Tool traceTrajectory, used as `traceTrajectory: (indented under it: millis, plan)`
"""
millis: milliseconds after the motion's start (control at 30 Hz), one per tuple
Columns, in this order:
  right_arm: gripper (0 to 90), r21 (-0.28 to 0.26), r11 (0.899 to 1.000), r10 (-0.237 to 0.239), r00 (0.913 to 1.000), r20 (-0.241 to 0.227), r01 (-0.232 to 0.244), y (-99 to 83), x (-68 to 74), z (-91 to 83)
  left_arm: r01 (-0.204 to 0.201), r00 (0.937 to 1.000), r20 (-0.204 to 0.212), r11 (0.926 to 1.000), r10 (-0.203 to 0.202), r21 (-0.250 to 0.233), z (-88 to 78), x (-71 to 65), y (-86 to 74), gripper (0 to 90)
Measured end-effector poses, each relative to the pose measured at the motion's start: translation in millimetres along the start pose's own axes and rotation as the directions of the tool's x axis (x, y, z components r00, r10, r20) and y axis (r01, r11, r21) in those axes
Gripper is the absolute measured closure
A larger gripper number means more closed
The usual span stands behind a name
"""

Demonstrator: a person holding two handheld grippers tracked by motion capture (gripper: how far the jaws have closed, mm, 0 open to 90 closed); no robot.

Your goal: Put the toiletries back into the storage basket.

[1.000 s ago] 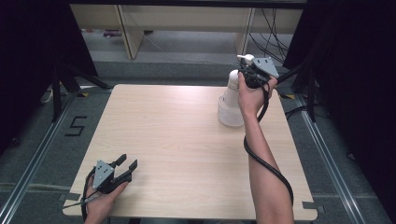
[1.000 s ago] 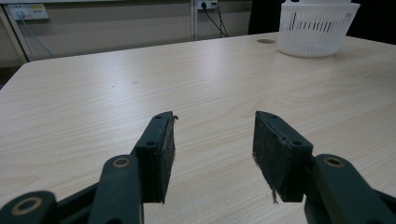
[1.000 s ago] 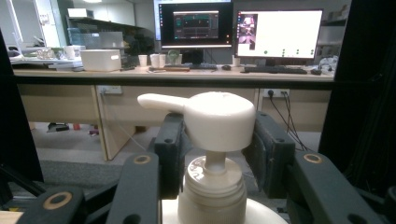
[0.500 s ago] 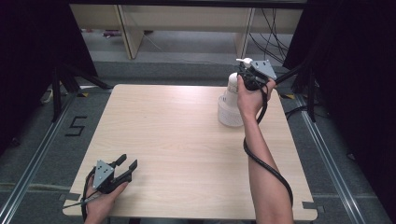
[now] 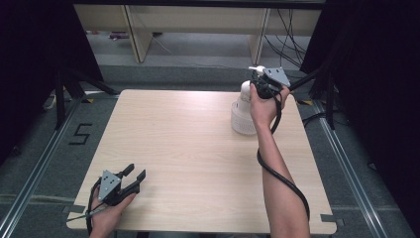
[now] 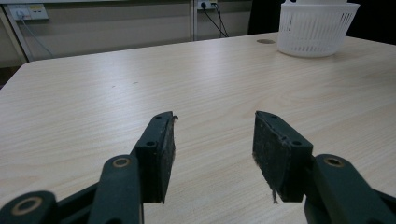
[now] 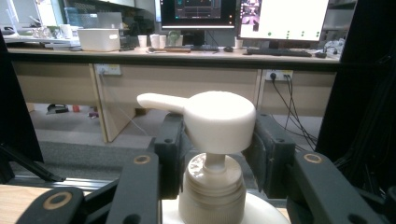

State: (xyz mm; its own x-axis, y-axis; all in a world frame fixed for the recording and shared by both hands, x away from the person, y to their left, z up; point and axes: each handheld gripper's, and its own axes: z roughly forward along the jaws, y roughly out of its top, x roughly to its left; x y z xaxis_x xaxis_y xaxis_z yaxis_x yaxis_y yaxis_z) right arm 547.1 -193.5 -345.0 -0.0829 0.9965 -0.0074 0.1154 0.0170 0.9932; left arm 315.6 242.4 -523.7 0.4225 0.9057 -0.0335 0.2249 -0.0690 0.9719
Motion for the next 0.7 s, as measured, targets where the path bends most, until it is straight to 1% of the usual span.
traceTrajectory:
  millis: [133,167,267,300,367,400,467,567,600,633,700]
  plan:
    - [60.0,0.002,1.0,-0.005,1.0,-0.001,0.005,-2.5,0.1,1.5,0.0,1.0,0.001,1.0,0.0,0.0,0.0,0.1,0.0,47.8]
    - [60.0,0.014,1.0,0.01,0.9999,-0.003,-0.01,-2.8,1.0,1.2,0.0,1.0,0.0,1.0,0.0,-0.001,0.0,0.0,0.0,47.8]
    - [60.0,0.018,1.0,0.008,1.0,0.0,-0.008,-5.7,1.1,1.6,0.0,1.0,0.0,1.0,0.0,0.001,0.0,0.0,0.0,47.8]
    - [60.0,0.014,1.0,0.001,1.0,-0.001,-0.001,-6.7,0.6,2.4,0.001,1.0,0.0,1.0,-0.001,0.001,0.1,0.0,0.0,47.9]
    - [60.0,0.025,1.0,0.007,1.0,-0.001,-0.007,-8.7,0.6,2.4,-0.002,1.0,0.001,1.0,0.002,0.001,0.0,0.1,0.1,47.9]
    - [60.0,0.024,1.0,-0.004,1.0,-0.002,0.004,-9.7,-0.2,3.5,-0.001,1.0,0.001,1.0,0.001,0.001,0.1,0.0,0.0,47.9]
    - [60.0,0.032,0.999,0.014,0.9999,0.002,-0.014,-11.9,1.0,3.5,0.0,1.0,0.0,1.0,0.0,0.001,0.0,0.0,0.0,47.8]
    - [60.0,0.039,0.999,0.002,1.0,-0.002,-0.002,-13.9,0.8,4.5,0.0,1.0,0.001,1.0,0.0,0.0,0.0,0.2,0.0,47.8]
    - [60.0,0.045,0.999,0.017,0.9998,-0.005,-0.016,-14.3,1.8,4.7,0.0,1.0,0.001,1.0,0.0,0.0,0.0,0.2,0.0,47.8]
    - [60.0,0.042,0.999,0.001,1.0,-0.003,-0.001,-15.0,1.3,5.0,0.001,1.0,0.001,1.0,-0.001,0.0,0.0,0.2,0.0,47.8]
    - [60.0,0.044,0.999,0.006,1.0,-0.003,-0.006,-16.3,2.0,6.2,0.001,1.0,0.001,1.0,-0.001,0.0,0.0,0.2,0.0,47.8]
